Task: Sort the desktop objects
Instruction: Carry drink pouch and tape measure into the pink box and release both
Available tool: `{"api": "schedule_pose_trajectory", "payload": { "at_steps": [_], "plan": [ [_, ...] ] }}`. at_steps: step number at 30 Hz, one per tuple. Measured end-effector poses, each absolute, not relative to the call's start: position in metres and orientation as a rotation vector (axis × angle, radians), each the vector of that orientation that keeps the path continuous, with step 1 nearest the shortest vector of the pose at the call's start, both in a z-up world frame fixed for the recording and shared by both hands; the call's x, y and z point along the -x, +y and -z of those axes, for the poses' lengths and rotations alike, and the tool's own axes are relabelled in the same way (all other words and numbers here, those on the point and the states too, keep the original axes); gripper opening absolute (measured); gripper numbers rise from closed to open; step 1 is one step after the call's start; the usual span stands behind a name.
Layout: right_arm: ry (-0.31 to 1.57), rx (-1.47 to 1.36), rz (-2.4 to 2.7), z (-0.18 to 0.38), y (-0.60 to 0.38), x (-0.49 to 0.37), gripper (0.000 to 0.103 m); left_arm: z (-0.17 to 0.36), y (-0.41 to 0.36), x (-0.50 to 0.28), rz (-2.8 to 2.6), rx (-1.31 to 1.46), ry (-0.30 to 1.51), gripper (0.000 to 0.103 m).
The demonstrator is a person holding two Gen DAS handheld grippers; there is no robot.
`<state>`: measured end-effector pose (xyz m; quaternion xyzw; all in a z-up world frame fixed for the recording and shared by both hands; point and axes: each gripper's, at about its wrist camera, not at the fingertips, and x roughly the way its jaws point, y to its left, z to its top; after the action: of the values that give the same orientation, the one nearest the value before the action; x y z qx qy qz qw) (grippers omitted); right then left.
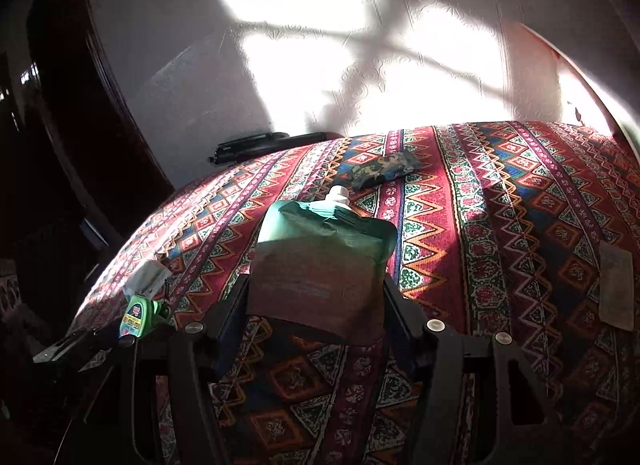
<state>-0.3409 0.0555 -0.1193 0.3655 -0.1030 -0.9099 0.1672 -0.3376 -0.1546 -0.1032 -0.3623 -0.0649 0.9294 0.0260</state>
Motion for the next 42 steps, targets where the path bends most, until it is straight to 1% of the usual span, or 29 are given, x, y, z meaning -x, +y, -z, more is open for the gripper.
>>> {"api": "schedule_pose_trajectory", "payload": {
  "at_steps": [2, 5, 7, 9, 11, 13, 17, 20, 25, 27, 29, 31, 35, 39, 40, 41, 42],
  "plan": [
    [-0.273, -1.061, 2.614, 0.126, 0.058, 0.311, 0.064, 0.113, -0.149, 0.303, -2.819, 1.166, -0.303, 0.061],
    [-0.485, -1.117, 2.599, 0.133, 0.079, 0.255, 0.064, 0.131, -0.136, 0.246, -2.755, 1.232, -0.429, 0.061],
    [-0.518, -1.117, 2.615, 0.127, 0.088, 0.216, 0.064, 0.131, -0.121, 0.211, -2.735, 1.240, -0.419, 0.061],
    [-0.442, -1.115, 2.638, 0.118, 0.089, 0.179, 0.064, 0.130, -0.107, 0.179, -2.713, 1.244, -0.415, 0.061],
    [-0.380, -1.080, 2.673, 0.100, 0.096, 0.144, 0.064, 0.117, -0.102, 0.158, -2.682, 1.222, -0.443, 0.061],
    [-0.342, -1.027, 2.713, 0.078, 0.107, 0.112, 0.064, 0.097, -0.097, 0.139, -2.674, 1.175, -0.460, 0.061],
    [-0.334, -0.858, 2.823, 0.021, 0.149, 0.064, 0.064, 0.047, -0.082, 0.107, -2.665, 1.022, -0.474, 0.061],
    [-0.323, -0.710, 2.919, -0.027, 0.186, 0.036, 0.064, 0.007, -0.056, 0.090, -2.644, 0.897, -0.418, 0.061],
    [-0.237, -0.390, 3.143, -0.115, 0.254, 0.006, 0.064, -0.057, 0.012, 0.082, -2.568, 0.704, -0.321, 0.061],
    [-0.239, -0.242, 3.237, -0.143, 0.285, -0.005, 0.064, -0.082, 0.047, 0.086, -2.532, 0.644, -0.286, 0.061],
    [-0.274, -0.113, 3.300, -0.160, 0.318, -0.021, 0.065, -0.106, 0.087, 0.089, -2.487, 0.573, -0.248, 0.061],
    [-0.313, -0.065, 3.350, -0.161, 0.349, -0.030, 0.065, -0.123, 0.129, 0.091, -2.457, 0.512, -0.186, 0.061],
    [-0.435, -0.196, 3.392, -0.141, 0.410, -0.016, 0.065, -0.131, 0.211, 0.099, -2.391, 0.483, -0.085, 0.061],
    [-0.516, -0.397, 3.384, -0.106, 0.461, 0.019, 0.066, -0.106, 0.271, 0.122, -2.407, 0.518, 0.056, 0.061],
    [-0.557, -0.523, 3.341, -0.091, 0.472, 0.032, 0.071, -0.096, 0.278, 0.136, -2.426, 0.557, 0.090, 0.061],
    [-0.604, -0.666, 3.285, -0.075, 0.483, 0.046, 0.073, -0.083, 0.284, 0.153, -2.440, 0.626, 0.123, 0.061],
    [-0.674, -0.790, 3.227, -0.060, 0.492, 0.058, 0.079, -0.071, 0.289, 0.168, -2.446, 0.694, 0.146, 0.062]
  ]
}}
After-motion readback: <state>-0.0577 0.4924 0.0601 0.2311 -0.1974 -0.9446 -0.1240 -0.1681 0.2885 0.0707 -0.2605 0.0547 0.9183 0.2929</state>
